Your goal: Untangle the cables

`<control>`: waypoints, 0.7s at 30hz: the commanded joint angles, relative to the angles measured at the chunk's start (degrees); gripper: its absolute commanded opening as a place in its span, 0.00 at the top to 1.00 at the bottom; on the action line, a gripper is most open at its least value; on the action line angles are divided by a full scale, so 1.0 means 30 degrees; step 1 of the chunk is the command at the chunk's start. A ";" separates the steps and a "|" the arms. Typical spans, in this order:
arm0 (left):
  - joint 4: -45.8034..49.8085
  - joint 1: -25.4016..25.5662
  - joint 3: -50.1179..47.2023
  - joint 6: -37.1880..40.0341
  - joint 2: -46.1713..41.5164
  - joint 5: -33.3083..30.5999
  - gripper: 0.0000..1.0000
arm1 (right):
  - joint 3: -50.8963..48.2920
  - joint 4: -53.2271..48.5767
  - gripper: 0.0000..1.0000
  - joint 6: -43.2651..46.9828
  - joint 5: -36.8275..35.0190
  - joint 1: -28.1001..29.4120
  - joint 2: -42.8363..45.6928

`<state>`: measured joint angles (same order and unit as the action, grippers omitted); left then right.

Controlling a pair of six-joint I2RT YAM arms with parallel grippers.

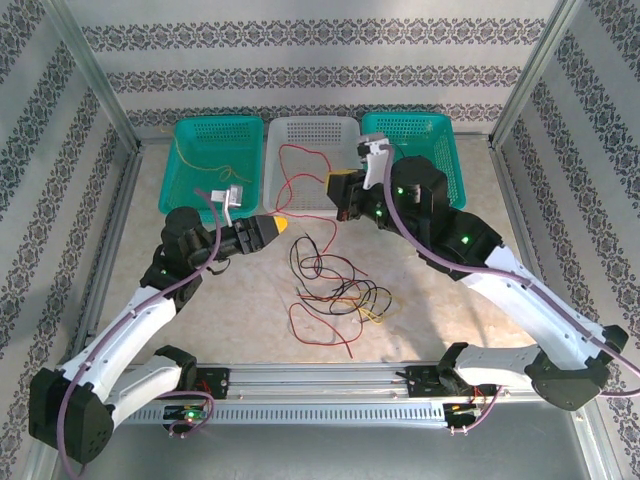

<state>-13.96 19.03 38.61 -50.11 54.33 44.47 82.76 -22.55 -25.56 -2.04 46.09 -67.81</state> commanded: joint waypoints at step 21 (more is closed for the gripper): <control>0.6966 -0.0046 0.0391 0.3916 -0.1193 -0.2813 0.44 | 0.6575 -0.3453 1.00 -0.1604 0.3252 -1.3928 -0.7177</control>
<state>4.19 19.03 38.68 -40.66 51.68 37.17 99.96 -30.74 -28.36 2.13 7.33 -84.62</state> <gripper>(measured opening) 0.566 0.048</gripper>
